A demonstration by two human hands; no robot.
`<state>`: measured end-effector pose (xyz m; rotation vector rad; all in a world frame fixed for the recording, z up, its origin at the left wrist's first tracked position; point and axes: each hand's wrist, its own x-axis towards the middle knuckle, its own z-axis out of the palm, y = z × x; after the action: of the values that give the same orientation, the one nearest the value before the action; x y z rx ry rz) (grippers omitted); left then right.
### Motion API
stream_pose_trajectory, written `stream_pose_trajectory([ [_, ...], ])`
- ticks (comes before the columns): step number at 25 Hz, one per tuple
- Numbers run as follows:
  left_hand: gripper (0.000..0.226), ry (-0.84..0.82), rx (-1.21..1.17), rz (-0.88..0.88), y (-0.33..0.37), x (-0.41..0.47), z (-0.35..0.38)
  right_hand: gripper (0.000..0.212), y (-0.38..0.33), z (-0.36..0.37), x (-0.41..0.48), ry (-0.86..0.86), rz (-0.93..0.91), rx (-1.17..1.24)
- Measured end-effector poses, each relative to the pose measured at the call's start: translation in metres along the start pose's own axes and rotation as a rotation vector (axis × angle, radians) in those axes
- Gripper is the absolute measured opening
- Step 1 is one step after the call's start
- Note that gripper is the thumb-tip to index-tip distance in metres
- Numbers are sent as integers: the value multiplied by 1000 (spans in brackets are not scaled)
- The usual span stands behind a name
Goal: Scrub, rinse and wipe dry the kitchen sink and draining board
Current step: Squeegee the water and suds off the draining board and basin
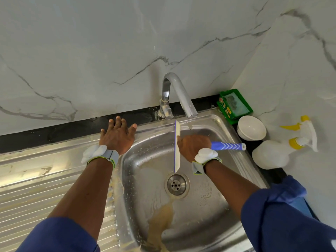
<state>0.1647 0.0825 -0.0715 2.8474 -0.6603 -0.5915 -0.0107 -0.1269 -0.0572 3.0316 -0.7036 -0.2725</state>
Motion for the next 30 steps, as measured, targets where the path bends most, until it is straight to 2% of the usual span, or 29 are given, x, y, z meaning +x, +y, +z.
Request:
stream_pose_trajectory([
  [2,74,4,8,-8,1,0,0,59,4,-7,11,-31,34,85],
  [6,75,12,18,-13,3,-2,2,56,48,-24,34,-114,272,193],
  [8,76,31,15,-17,3,-2,4,57,48,-22,27,-102,231,145],
  [11,76,41,21,-6,1,-2,7,57,22,-6,6,-10,-29,-1],
  [13,74,30,6,0,-1,0,5,56,14,-2,3,-34,-72,-4],
  [16,72,13,-5,-3,-3,3,0,59,29,2,11,-83,14,14],
  [20,75,20,2,-14,4,2,1,49,77,1,29,-193,368,262],
  [22,76,19,4,-18,5,2,0,43,74,-2,32,-179,371,311],
  [25,76,27,18,-13,2,1,3,46,50,-9,33,-122,316,344],
  [30,75,52,34,4,-2,8,10,48,41,-6,26,-130,275,276],
])
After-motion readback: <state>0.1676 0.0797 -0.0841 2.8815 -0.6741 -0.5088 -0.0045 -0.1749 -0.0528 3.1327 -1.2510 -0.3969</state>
